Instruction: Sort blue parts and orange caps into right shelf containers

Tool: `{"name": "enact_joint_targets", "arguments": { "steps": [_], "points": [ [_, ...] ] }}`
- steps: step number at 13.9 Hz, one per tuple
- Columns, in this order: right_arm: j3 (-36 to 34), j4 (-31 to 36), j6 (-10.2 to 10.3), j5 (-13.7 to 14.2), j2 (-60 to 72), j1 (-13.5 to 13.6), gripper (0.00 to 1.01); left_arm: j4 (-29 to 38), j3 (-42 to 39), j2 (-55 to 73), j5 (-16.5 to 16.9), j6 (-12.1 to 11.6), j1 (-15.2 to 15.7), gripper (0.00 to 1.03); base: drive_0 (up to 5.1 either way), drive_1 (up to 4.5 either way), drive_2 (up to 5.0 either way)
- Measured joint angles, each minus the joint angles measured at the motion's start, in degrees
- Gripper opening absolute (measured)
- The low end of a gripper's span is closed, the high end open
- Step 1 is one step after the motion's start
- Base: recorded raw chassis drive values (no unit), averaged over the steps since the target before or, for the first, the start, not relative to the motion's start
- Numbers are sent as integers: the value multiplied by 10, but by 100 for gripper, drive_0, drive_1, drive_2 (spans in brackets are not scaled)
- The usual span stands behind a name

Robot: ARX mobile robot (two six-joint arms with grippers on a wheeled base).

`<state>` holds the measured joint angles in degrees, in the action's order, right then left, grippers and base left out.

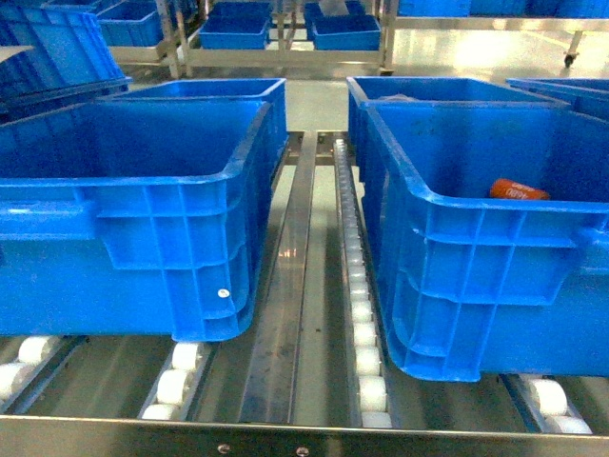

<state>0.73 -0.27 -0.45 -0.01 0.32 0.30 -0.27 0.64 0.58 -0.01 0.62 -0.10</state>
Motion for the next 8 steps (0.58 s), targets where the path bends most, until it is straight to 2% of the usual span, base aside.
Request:
{"name": "enact_joint_targets", "arguments": {
  "steps": [8],
  "points": [
    [0,0,0,0,0,0,98,0,0,0,0,0,0,98,0,0,0]
  ]
}}
